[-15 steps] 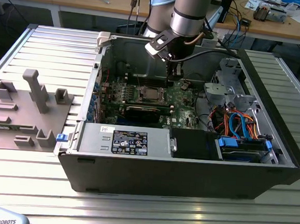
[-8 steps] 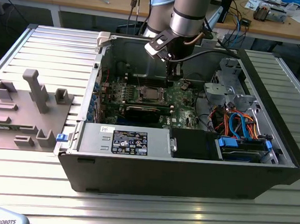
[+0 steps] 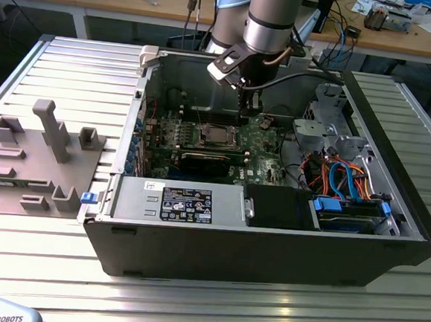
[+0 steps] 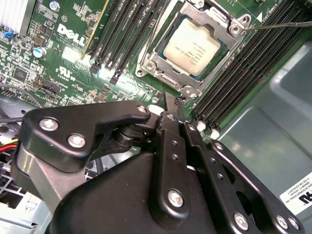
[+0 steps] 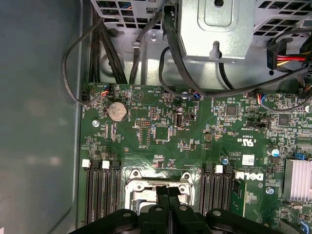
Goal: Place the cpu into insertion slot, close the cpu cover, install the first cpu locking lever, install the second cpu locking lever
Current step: 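Close the cpu cover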
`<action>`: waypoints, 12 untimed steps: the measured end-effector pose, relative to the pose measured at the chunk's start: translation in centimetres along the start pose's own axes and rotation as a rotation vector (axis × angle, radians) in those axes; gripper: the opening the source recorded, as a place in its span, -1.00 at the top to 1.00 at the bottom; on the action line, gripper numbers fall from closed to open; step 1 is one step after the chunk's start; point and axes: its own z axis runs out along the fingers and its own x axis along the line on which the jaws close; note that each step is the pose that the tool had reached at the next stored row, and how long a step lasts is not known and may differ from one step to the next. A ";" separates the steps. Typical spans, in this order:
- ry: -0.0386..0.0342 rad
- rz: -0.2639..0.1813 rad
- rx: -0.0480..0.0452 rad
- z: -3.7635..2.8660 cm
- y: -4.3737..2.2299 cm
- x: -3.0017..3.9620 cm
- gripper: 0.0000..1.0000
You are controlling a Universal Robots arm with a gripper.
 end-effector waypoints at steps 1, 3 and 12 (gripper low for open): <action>-0.0001 0.000 0.0000 0.01 -0.02 0.00 0.79; 0.0000 0.000 -0.0001 0.05 -0.05 0.00 0.79; -0.0001 0.000 0.0000 0.18 -0.31 0.02 0.79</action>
